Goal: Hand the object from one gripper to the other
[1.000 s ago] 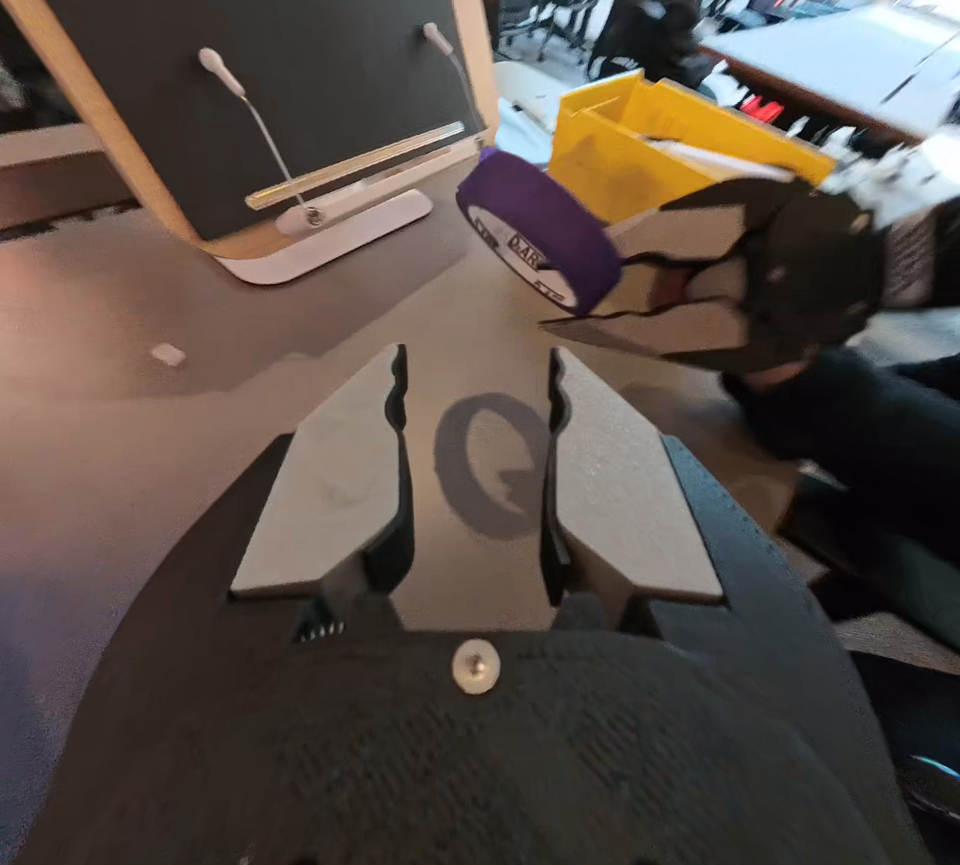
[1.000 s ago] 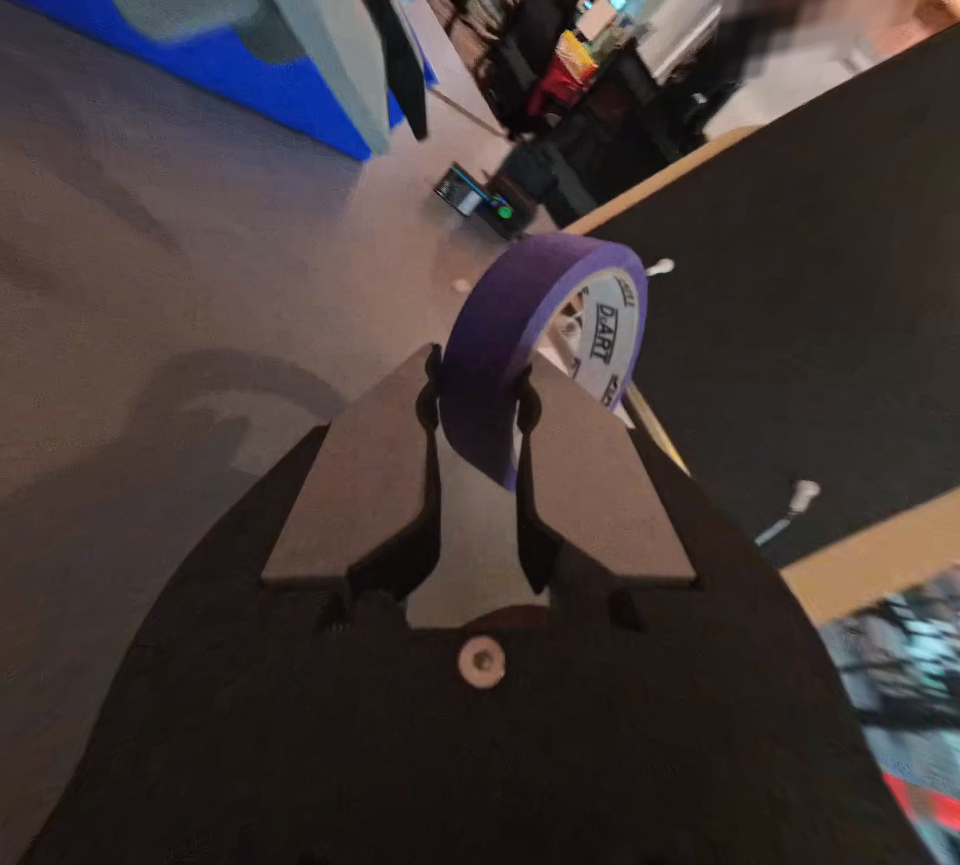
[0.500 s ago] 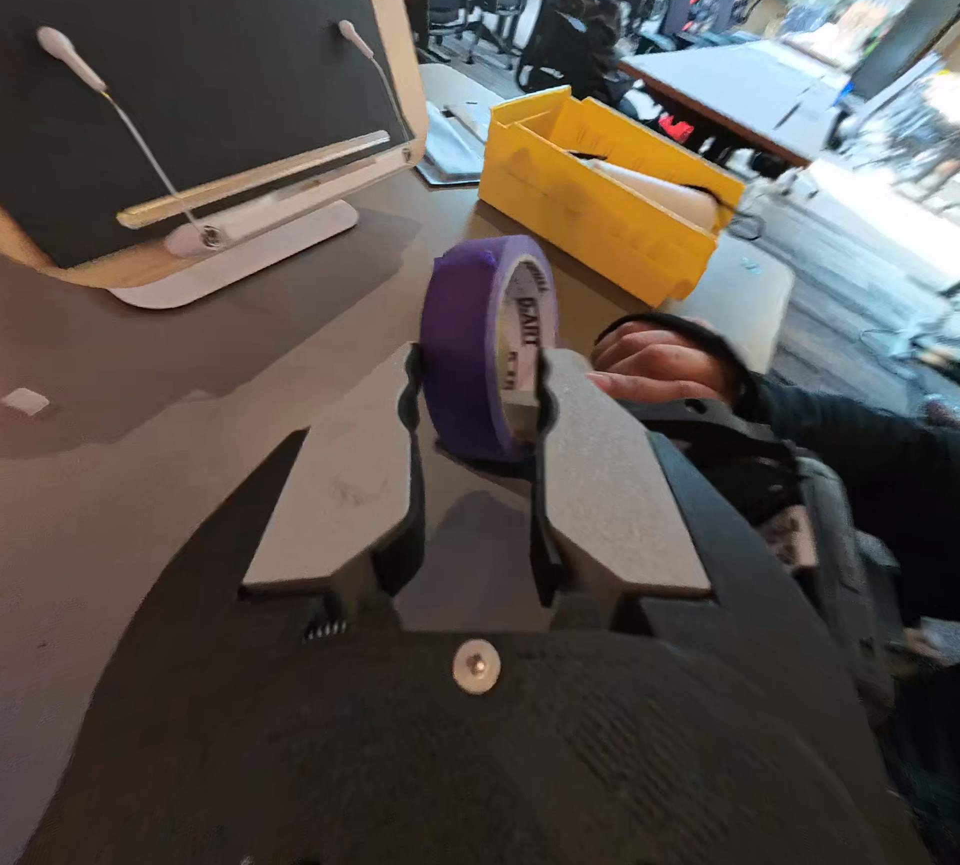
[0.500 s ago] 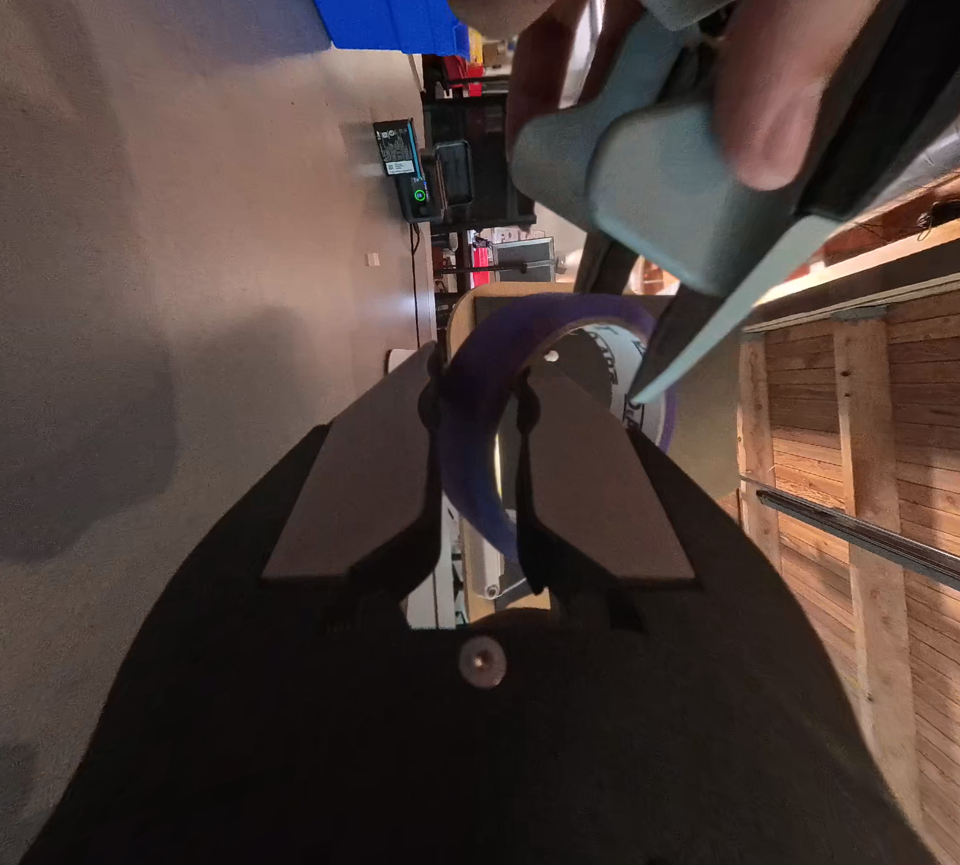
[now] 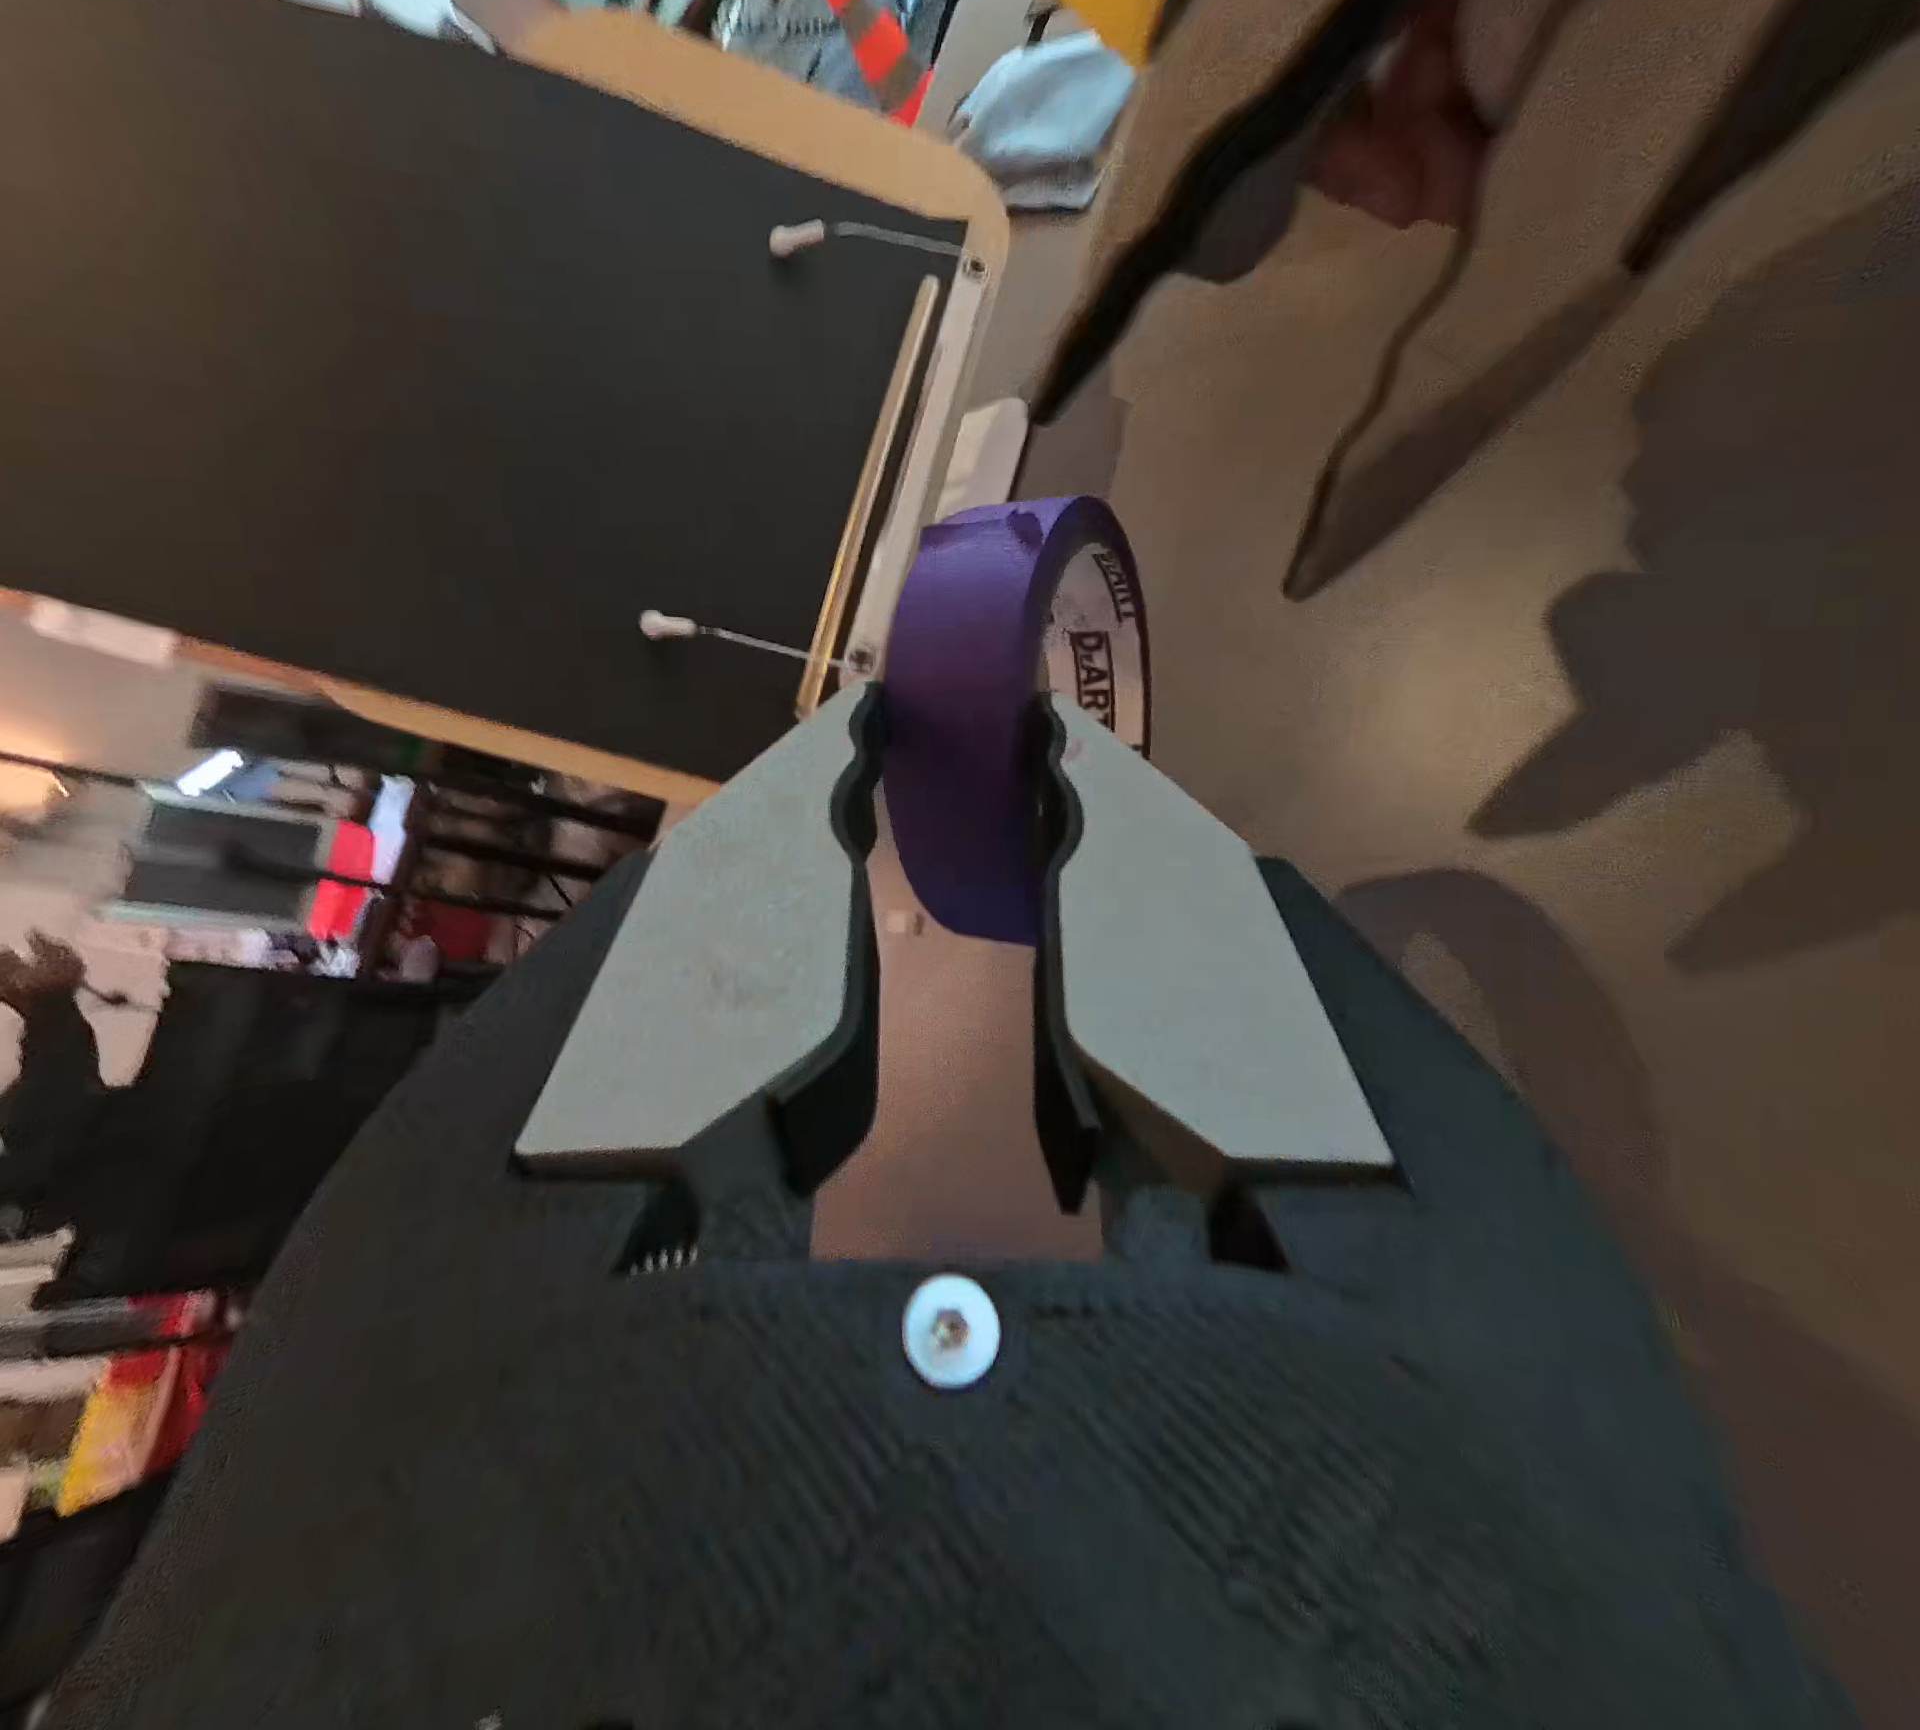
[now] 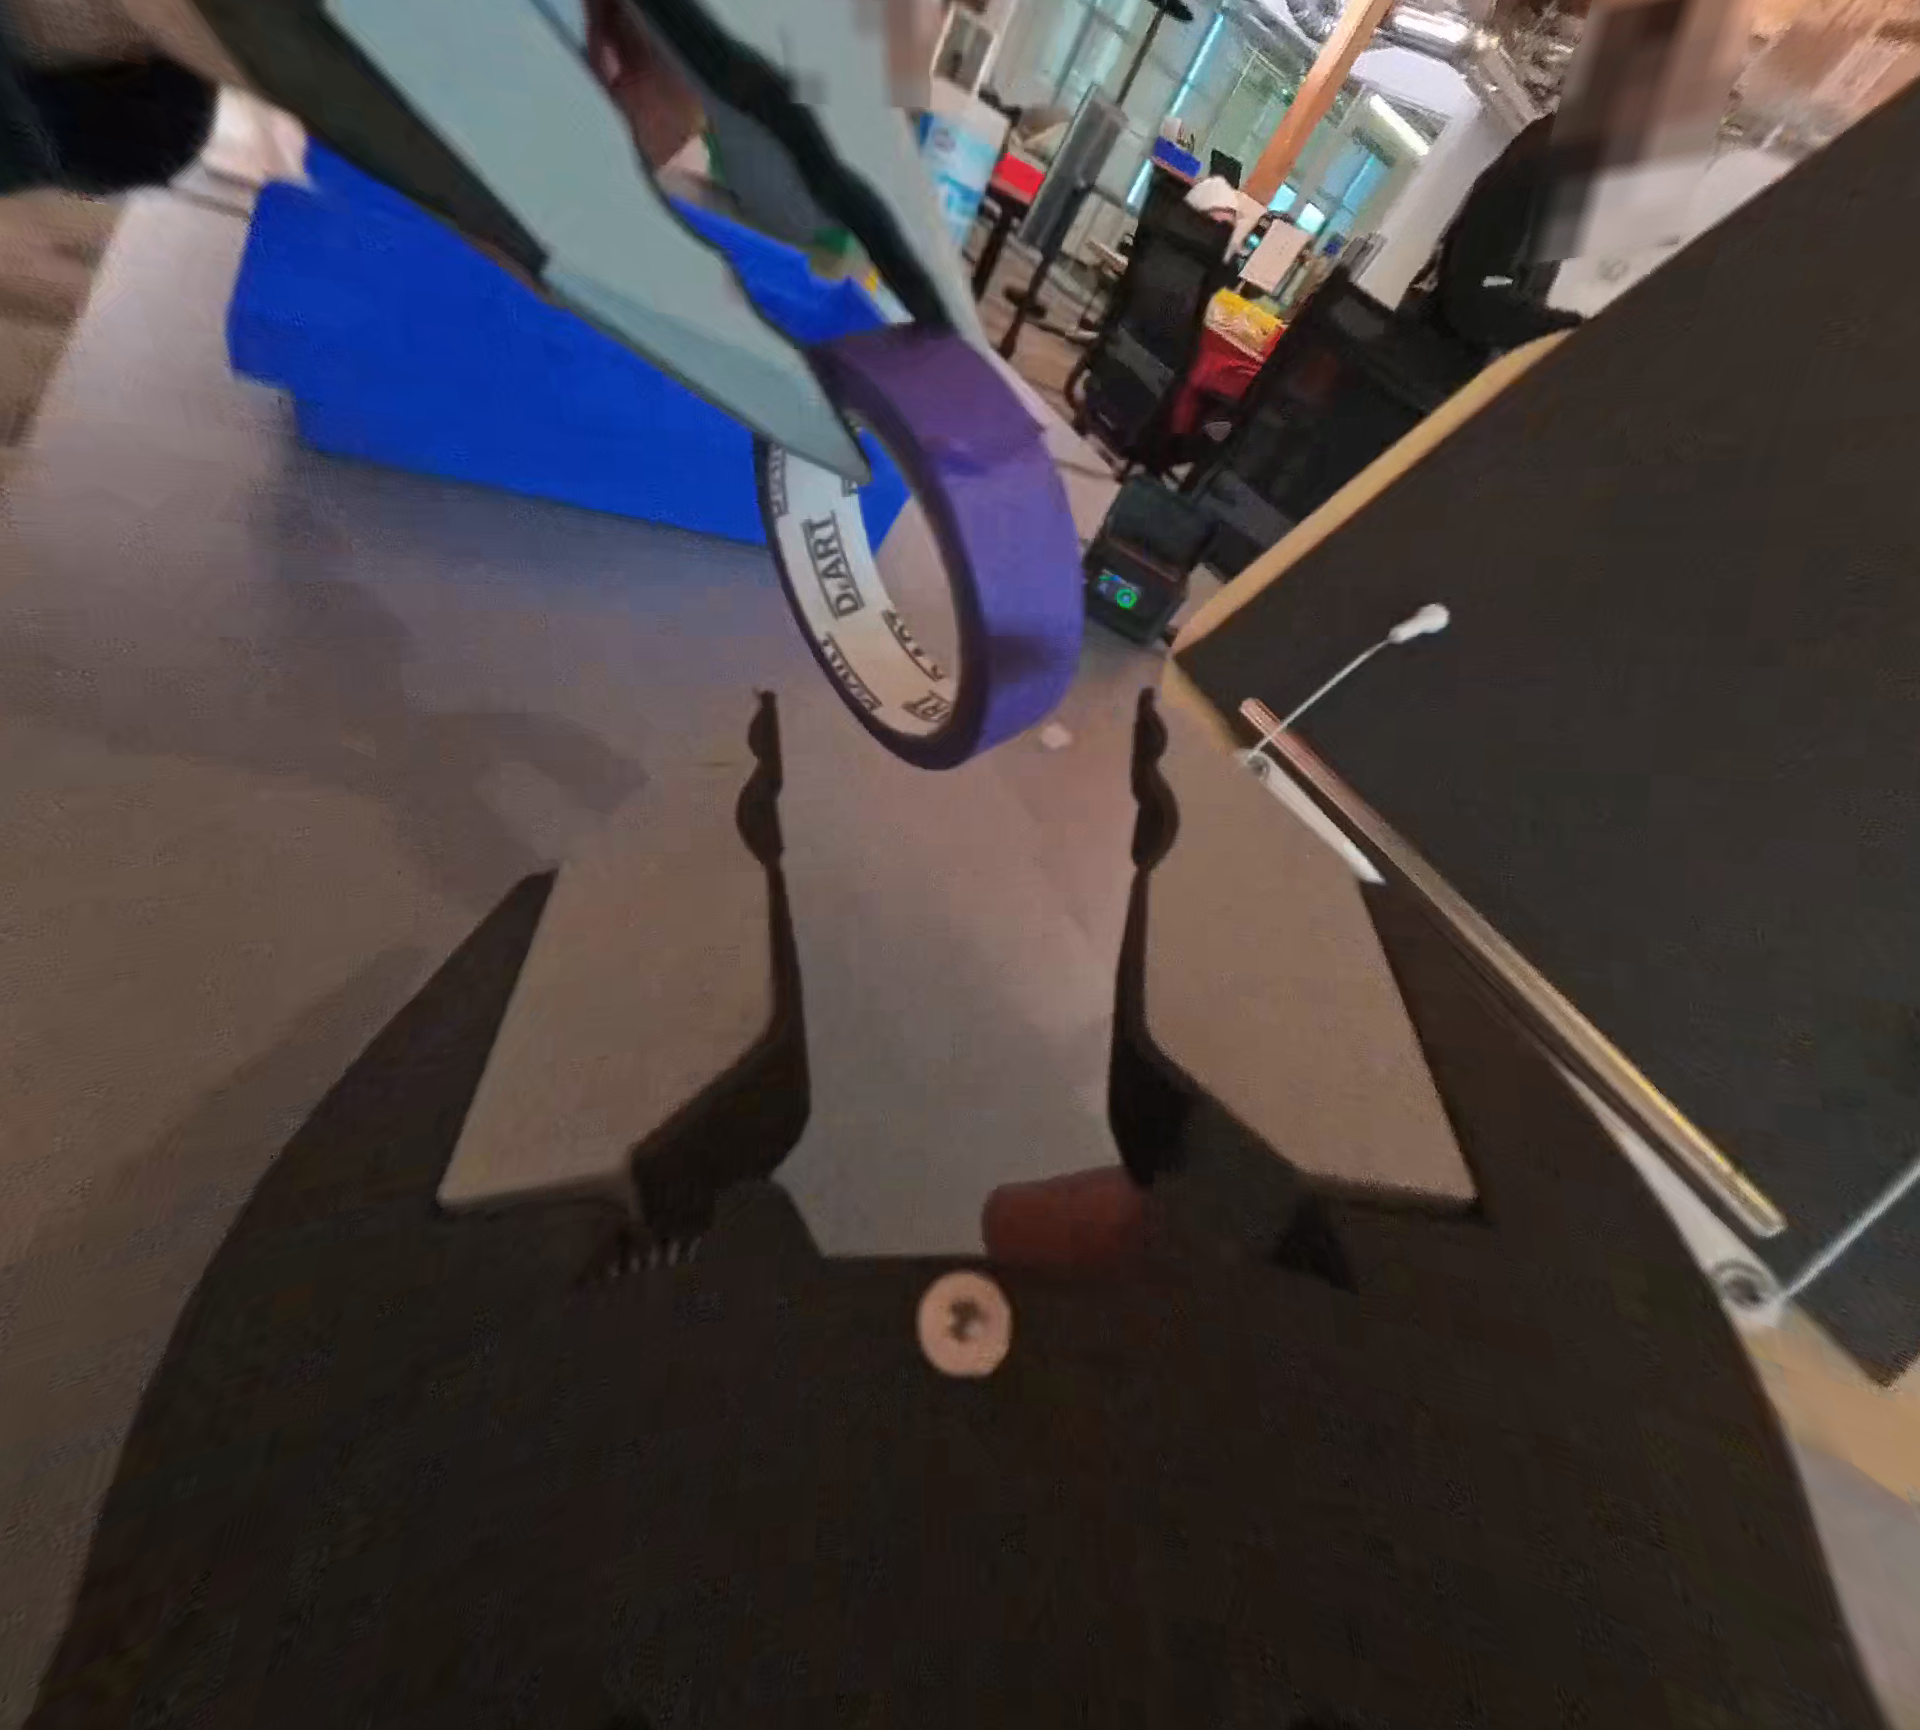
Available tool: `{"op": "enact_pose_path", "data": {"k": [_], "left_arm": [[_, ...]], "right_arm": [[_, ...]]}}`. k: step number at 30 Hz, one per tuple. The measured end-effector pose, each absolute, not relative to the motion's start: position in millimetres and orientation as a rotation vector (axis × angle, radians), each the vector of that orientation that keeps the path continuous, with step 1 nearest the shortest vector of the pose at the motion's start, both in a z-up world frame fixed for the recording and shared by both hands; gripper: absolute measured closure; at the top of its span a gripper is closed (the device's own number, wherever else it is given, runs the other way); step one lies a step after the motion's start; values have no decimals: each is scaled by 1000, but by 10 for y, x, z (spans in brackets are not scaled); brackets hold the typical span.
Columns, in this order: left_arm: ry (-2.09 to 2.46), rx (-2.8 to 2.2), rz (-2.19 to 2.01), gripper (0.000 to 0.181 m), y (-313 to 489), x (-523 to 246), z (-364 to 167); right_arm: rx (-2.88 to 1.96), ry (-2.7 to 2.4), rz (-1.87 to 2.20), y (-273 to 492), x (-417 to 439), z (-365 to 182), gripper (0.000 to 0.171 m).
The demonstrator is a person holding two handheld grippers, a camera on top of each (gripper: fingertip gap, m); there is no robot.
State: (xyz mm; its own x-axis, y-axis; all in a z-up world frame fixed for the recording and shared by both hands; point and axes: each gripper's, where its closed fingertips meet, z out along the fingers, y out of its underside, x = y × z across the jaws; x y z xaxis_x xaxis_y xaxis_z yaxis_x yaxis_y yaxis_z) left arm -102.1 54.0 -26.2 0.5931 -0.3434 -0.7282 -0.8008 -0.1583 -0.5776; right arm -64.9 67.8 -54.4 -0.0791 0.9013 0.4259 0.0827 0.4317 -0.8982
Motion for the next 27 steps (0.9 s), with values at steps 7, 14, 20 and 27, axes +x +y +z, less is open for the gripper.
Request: {"op": "enact_pose_path", "data": {"k": [7, 14, 20, 27], "left_arm": [[1249, -1491, 397, 155, 162, -515, -218], [743, -1778, 173, 140, 267, -902, -256], [182, -1836, -716, 112, 173, -890, -269], [39, -1830, -836, 131, 305, -923, -438]], "right_arm": [[-761, -1663, 1172, 250, -479, -548, 118], [-683, -1522, 644, 529, -562, -490, 148], [-349, -1407, -69, 575, -672, -552, 149], [-128, -1307, -239, 192, -748, -585, 149]]}}
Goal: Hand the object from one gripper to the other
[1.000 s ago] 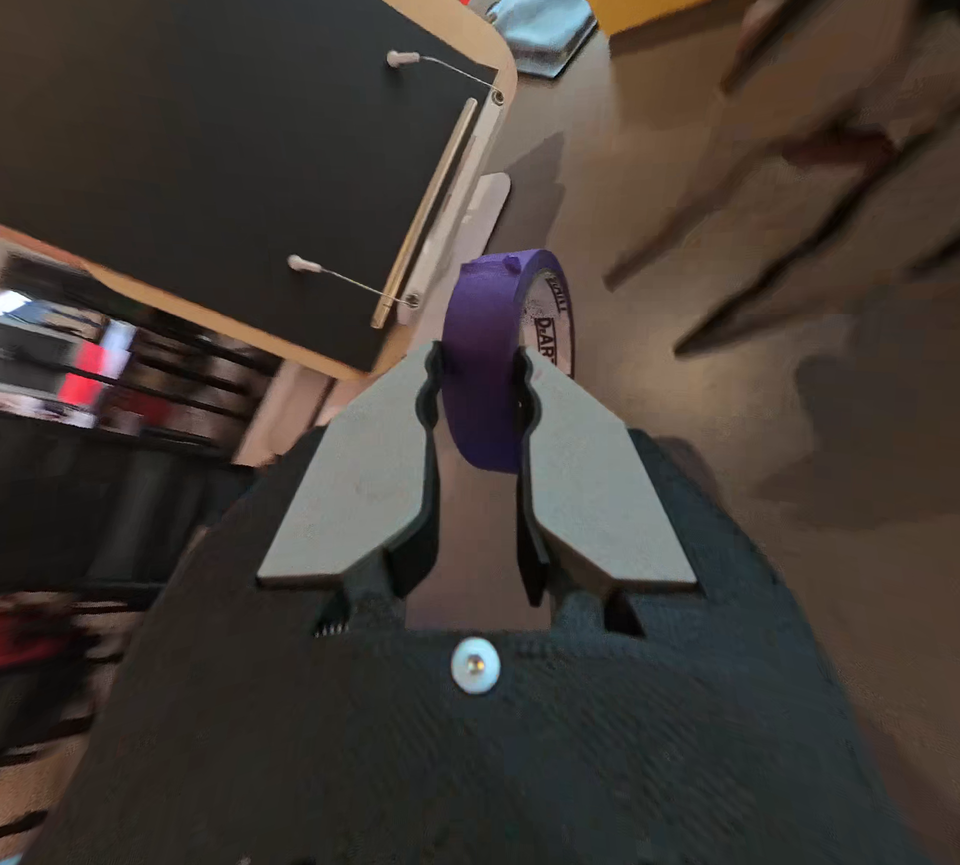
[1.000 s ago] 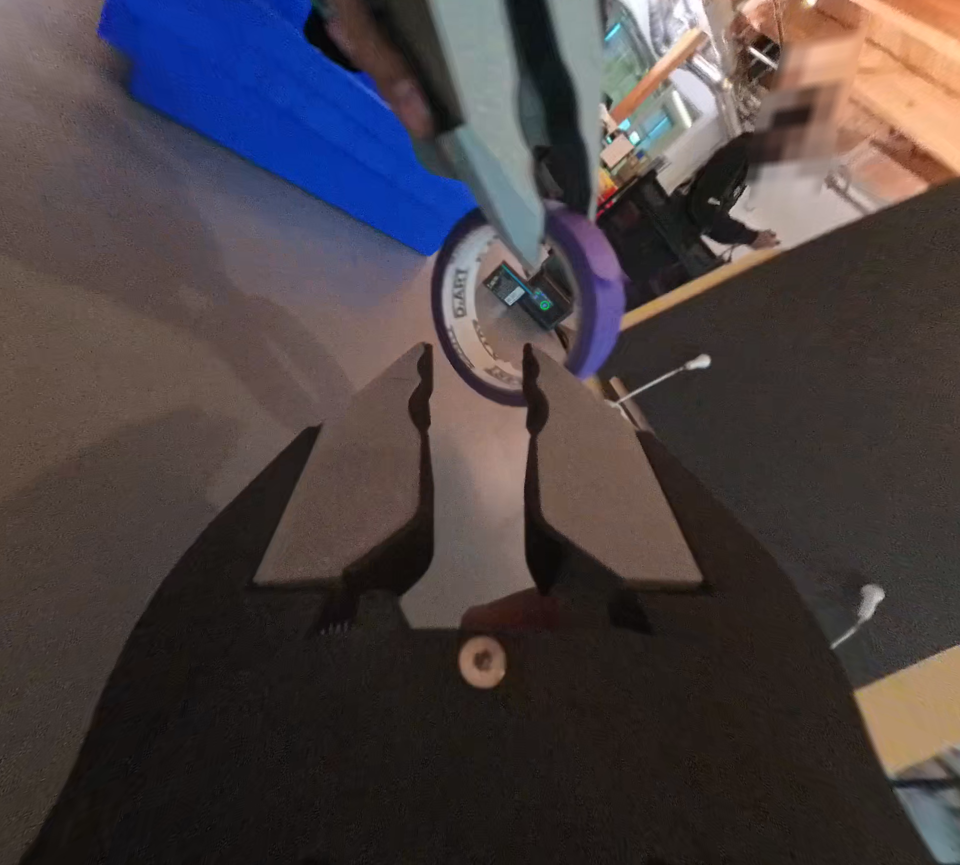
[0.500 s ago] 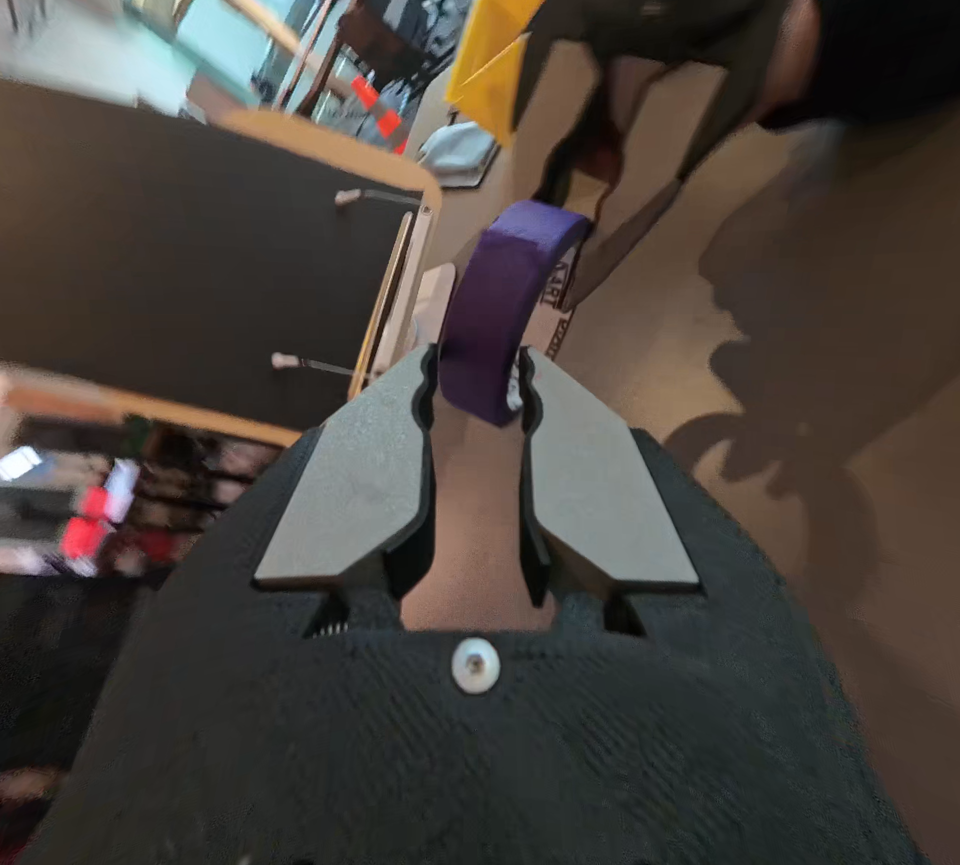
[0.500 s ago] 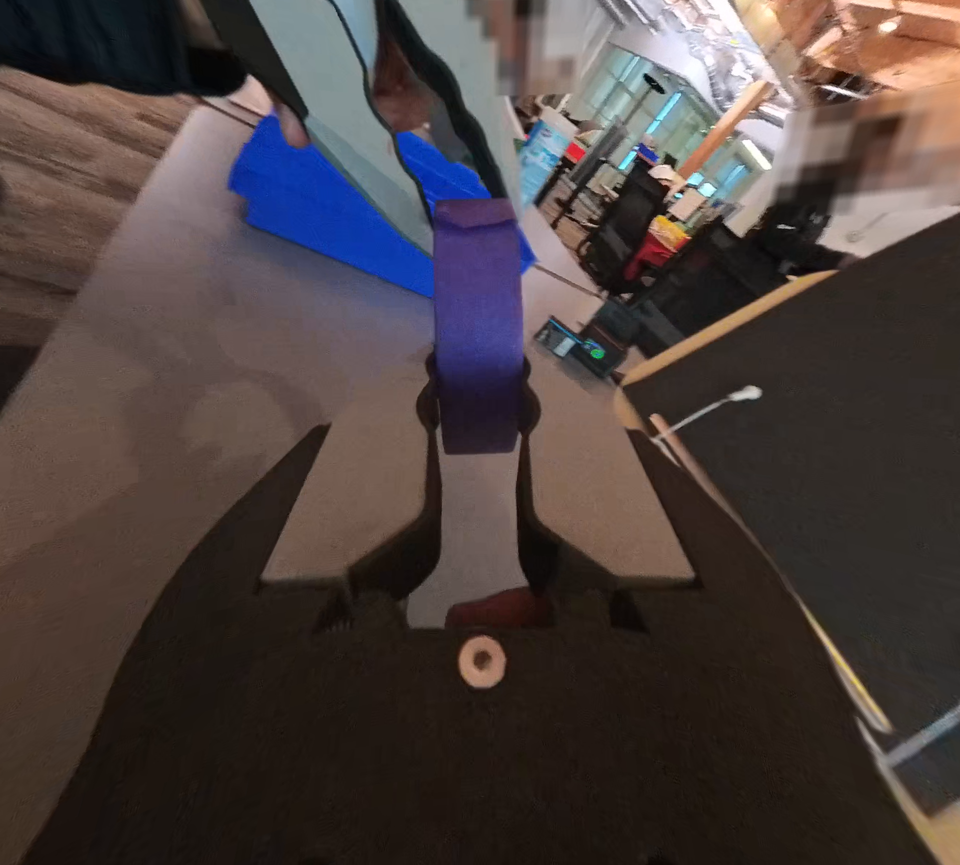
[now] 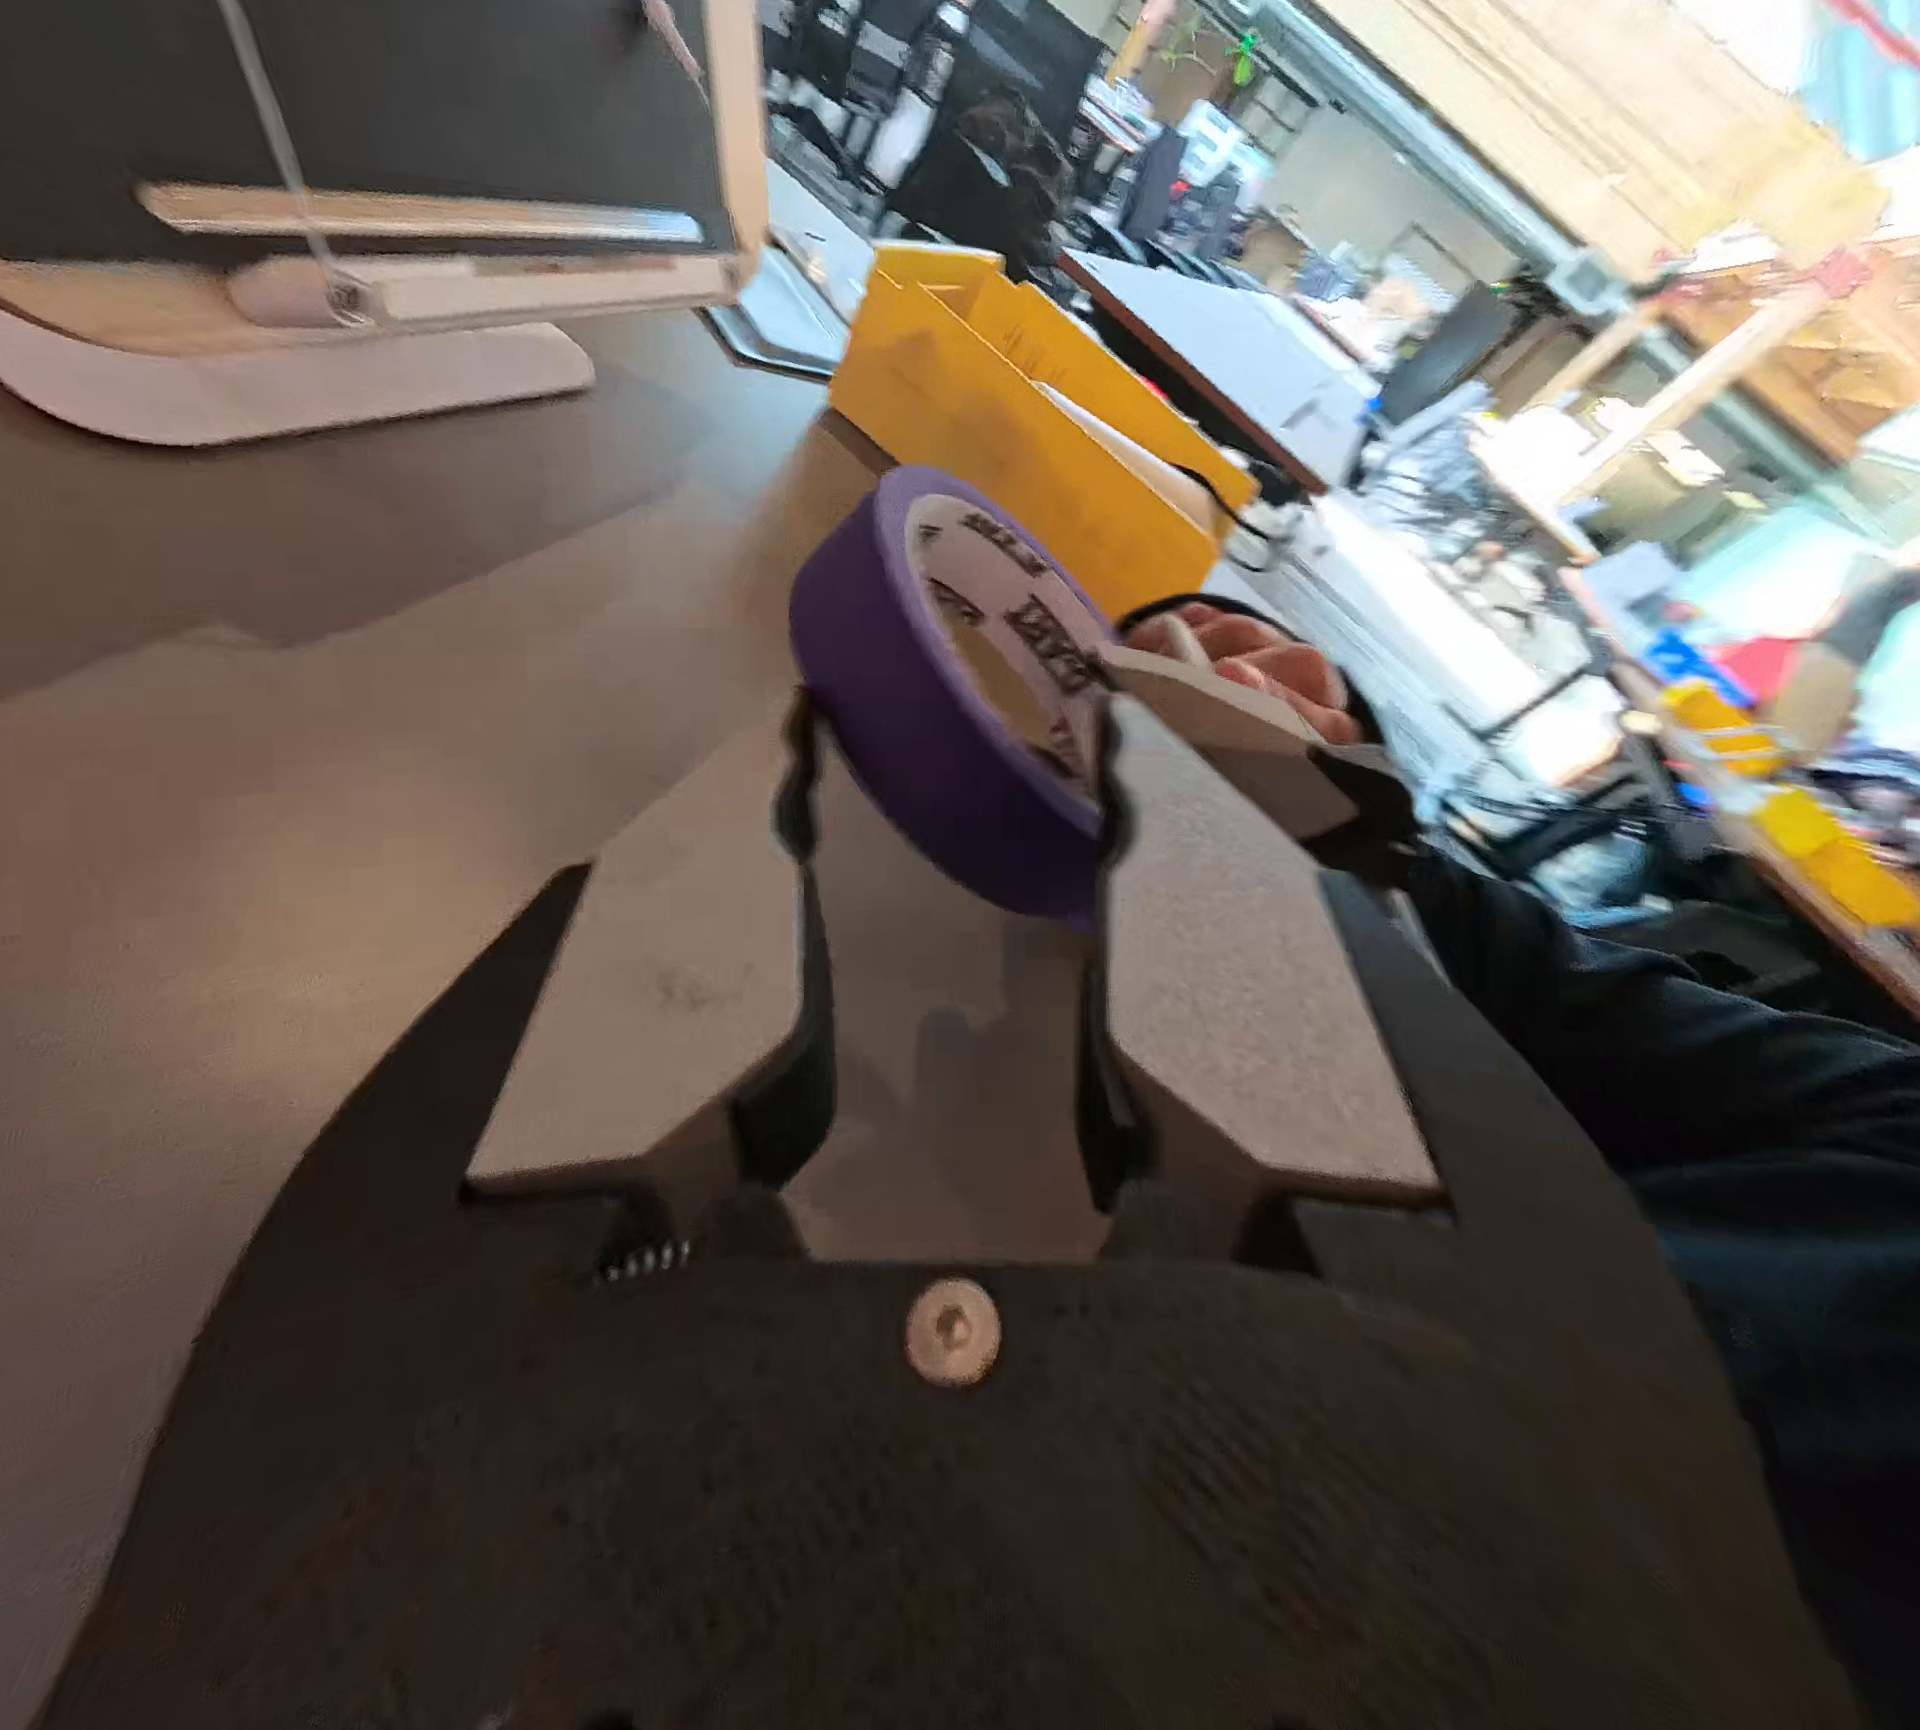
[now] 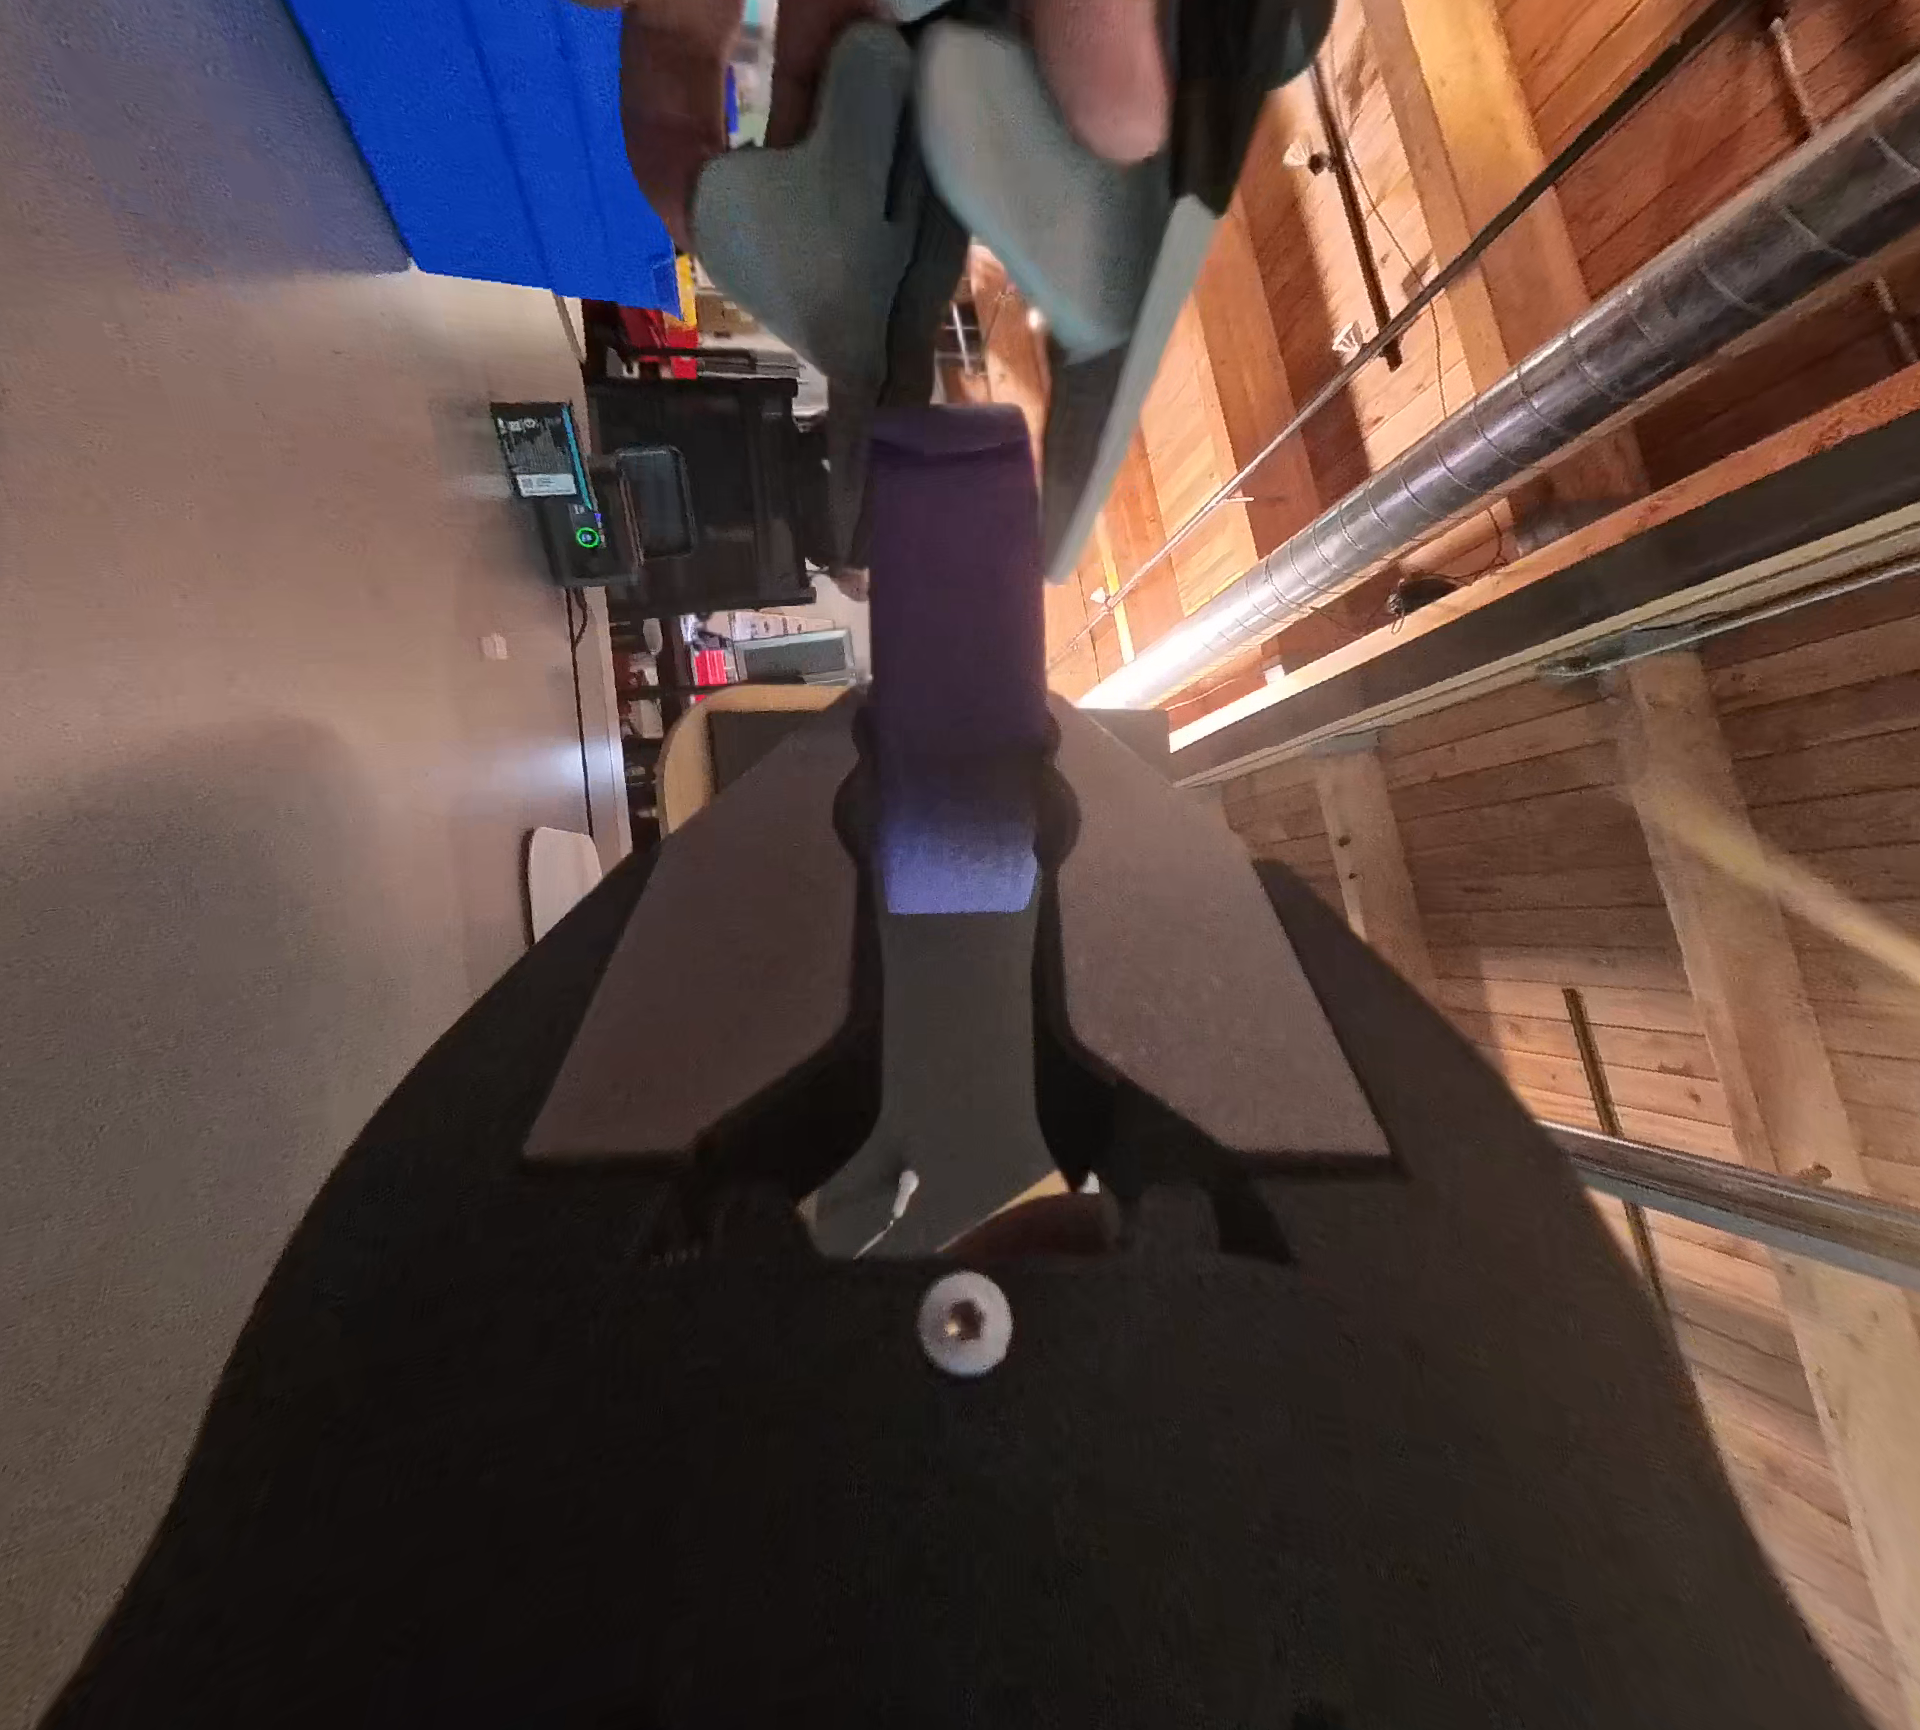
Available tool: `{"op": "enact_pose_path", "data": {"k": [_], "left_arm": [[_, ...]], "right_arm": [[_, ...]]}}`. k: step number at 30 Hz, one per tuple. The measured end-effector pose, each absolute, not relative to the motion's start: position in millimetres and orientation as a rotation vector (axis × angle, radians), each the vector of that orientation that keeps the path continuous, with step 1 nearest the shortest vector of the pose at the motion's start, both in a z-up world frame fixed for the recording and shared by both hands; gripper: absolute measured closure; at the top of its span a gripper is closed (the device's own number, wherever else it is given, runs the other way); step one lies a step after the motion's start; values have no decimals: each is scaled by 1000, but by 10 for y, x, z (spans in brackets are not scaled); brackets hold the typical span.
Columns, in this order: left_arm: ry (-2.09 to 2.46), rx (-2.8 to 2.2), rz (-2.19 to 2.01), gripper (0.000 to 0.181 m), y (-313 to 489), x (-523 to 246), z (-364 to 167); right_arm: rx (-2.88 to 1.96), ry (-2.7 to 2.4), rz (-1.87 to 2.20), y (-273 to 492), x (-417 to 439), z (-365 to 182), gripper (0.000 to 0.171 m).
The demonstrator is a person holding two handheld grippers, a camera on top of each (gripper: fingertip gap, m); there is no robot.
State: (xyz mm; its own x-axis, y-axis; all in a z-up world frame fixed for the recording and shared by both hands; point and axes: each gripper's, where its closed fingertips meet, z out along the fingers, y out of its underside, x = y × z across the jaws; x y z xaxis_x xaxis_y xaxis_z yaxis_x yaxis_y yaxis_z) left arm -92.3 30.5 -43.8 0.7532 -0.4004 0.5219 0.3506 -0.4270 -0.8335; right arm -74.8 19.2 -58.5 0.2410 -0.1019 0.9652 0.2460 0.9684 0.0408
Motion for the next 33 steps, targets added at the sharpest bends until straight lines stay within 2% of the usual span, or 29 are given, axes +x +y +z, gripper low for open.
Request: {"op": "enact_pose_path", "data": {"k": [3, 5, 9, 11, 14, 18, 19, 20, 24, 29, 33], "left_arm": [[131, -1866, -753, 139, 299, -941, -486], [211, -1861, -677, 147, 291, -933, -460], [398, -1861, -342, 153, 295, -1040, -314], [550, -1847, -114, 153, 279, -1072, -257], [800, -1779, 159, 153, 212, -975, -189], [950, -1671, 166, 153, 117, -677, -97], [987, -1633, 116, 154, 71, -572, -87], [1012, -1607, 64, 153, 27, -482, -86], [973, -1577, -113, 153, -35, -322, -120], [671, -1693, -182, 151, 74, -581, -272], [311, -1869, -508, 122, -3, -778, -517]], "right_arm": [[-179, -1371, -140, 192, -779, -676, 147], [-222, -1459, -22, 158, -792, -791, 140], [-403, -1712, 449, 1, -744, -1036, 129], [-526, -1766, 688, 15, -664, -985, 148], [-751, -1612, 943, 336, -623, -661, 130], [-871, -1561, 1359, 333, -518, -450, 110], [-878, -1557, 1408, 310, -511, -432, 108], [-868, -1550, 1441, 284, -503, -409, 117], [-718, -1621, 1486, 9, -426, -396, 149], [-739, -1618, 1215, 197, -512, -454, 149], [-654, -1522, 702, 474, -562, -482, 149]]}}
